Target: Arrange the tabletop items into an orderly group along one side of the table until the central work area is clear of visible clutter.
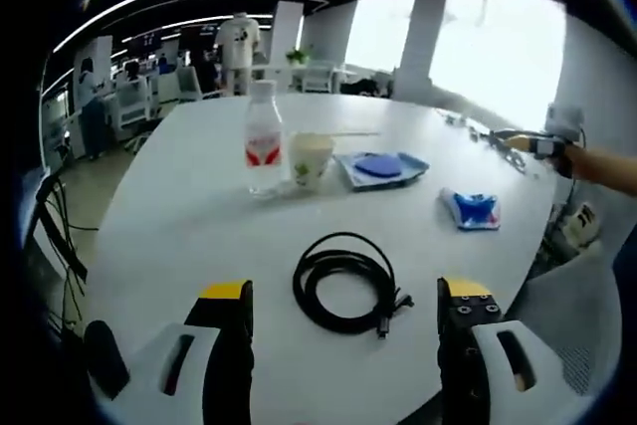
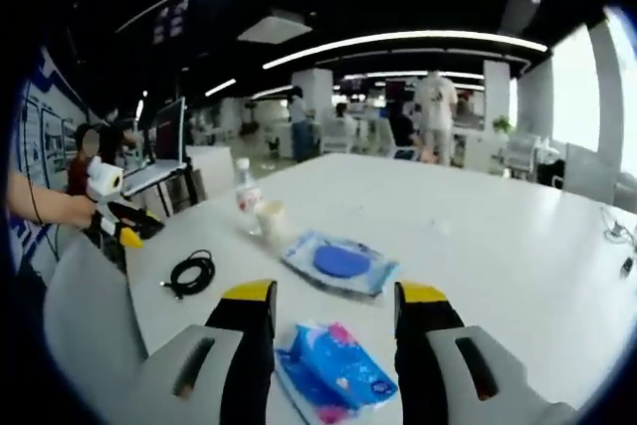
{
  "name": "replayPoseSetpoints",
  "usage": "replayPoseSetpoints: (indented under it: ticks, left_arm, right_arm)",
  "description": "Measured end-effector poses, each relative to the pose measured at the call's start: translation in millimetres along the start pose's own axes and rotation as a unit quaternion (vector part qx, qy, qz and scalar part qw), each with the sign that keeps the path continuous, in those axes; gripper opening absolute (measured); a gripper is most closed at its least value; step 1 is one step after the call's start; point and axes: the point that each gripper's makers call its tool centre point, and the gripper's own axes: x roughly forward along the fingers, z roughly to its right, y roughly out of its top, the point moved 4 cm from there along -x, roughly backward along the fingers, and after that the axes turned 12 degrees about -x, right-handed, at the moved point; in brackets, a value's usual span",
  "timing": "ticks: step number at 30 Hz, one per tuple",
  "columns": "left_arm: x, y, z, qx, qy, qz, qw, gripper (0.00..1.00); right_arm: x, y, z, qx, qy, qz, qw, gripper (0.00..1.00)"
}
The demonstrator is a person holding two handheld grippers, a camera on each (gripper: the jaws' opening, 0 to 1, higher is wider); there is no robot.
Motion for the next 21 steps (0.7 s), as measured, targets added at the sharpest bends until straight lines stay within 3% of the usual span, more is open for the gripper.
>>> replayPoseSetpoints:
  ticks: [10, 21]
  left_arm:
    - [7, 7.4, 3.4, 0.022, -0.031, -0.006, 0.9993, 0.75]
    - [7, 10.8, 2.4, 0.044, -0.068, -0.014, 0.9966, 0.74]
  right_arm:
    - [-19, 1.9, -6, 0.002, -0.034, 0.003, 0.9994, 0.45]
    - [-49, -15.8, -25, 0.001, -0.057, -0.020, 0.9981, 0.44]
